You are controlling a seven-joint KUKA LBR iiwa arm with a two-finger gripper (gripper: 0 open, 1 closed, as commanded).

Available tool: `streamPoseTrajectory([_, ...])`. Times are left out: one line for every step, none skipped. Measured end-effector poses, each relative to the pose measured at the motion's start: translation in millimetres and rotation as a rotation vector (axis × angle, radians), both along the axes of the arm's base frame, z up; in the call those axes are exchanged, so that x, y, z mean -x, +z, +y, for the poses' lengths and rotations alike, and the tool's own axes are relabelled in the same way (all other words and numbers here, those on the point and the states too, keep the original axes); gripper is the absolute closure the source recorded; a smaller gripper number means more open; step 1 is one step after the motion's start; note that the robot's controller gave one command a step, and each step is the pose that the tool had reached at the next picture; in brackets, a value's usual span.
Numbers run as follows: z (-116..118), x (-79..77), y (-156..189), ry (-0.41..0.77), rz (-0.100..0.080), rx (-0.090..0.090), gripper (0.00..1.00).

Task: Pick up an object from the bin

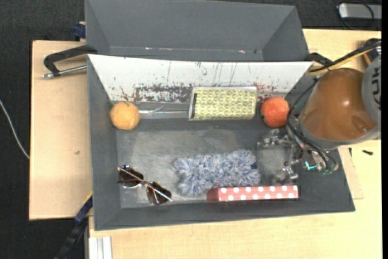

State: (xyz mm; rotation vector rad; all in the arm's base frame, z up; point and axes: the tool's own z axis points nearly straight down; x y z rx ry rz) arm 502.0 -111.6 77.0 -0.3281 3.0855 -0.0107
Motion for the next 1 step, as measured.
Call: streamPoseTrajectory([0.0, 0.0, 0.0, 0.0, 0.0, 0.0, 0.0])
